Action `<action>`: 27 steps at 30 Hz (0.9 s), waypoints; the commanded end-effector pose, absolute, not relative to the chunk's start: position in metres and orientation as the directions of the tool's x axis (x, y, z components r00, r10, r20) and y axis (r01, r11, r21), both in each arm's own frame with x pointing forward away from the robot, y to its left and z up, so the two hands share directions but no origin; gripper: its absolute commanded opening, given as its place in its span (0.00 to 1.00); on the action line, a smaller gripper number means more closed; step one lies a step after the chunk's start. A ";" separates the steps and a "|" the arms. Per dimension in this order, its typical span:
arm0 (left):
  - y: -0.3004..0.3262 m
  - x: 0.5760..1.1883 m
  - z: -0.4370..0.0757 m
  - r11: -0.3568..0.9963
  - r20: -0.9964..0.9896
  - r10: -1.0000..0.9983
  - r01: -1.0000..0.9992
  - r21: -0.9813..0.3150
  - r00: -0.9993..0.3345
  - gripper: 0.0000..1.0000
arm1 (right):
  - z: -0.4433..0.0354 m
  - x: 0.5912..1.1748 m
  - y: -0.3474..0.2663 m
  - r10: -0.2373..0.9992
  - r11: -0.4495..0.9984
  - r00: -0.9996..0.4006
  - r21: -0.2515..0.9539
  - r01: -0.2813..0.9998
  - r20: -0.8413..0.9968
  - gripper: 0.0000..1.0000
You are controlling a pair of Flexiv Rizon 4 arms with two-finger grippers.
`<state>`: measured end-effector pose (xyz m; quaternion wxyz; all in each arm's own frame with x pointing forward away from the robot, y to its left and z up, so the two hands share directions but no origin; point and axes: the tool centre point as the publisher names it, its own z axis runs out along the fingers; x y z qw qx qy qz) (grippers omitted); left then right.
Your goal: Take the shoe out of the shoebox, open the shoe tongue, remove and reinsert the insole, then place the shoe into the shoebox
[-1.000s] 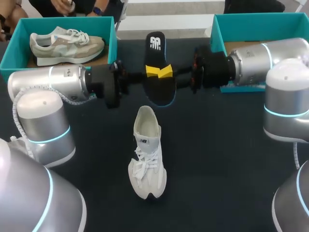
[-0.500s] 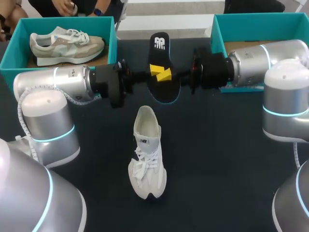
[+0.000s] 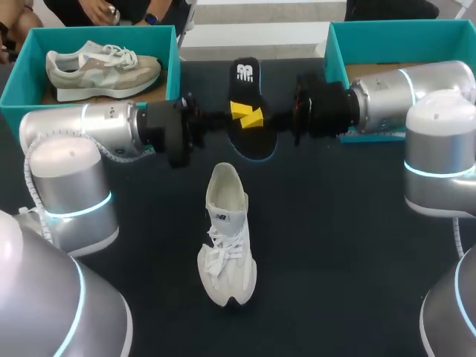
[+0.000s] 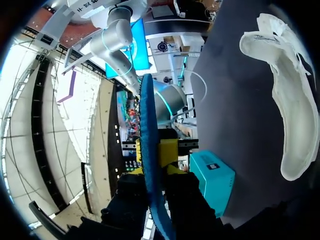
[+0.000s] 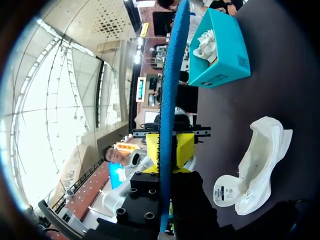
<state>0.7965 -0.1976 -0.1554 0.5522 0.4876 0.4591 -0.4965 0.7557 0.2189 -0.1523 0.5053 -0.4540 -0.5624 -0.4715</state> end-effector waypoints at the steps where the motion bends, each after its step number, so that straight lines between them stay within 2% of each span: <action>1: -0.187 0.794 -0.151 0.040 -0.995 -0.080 0.998 0.050 0.053 1.00 | -0.151 0.761 0.221 0.051 0.136 -0.082 0.074 0.988 0.995 0.00; 8: -0.149 0.807 -0.149 0.111 -0.996 -0.025 0.990 -0.088 -0.086 1.00 | -0.158 0.775 0.221 0.091 0.078 -0.148 0.141 0.987 0.985 0.00; 13: -0.117 0.810 -0.150 0.159 -0.950 0.047 0.942 -0.297 -0.307 1.00 | -0.166 0.782 0.223 0.084 0.005 -0.243 0.243 0.970 0.967 0.00; 19: -0.085 0.814 -0.164 0.243 -0.739 0.151 0.749 -0.617 -0.657 1.00 | -0.166 0.789 0.227 0.090 -0.009 -0.431 0.434 0.901 0.898 0.00; 24: -0.069 0.808 -0.178 0.297 -0.544 0.177 0.571 -0.765 -0.820 1.00 | -0.165 0.792 0.231 0.116 -0.005 -0.539 0.543 0.839 0.834 0.00; 27: -0.063 0.807 -0.189 0.364 -0.431 0.141 0.452 -0.814 -0.891 1.00 | -0.167 0.792 0.235 0.119 -0.019 -0.556 0.562 0.827 0.822 0.00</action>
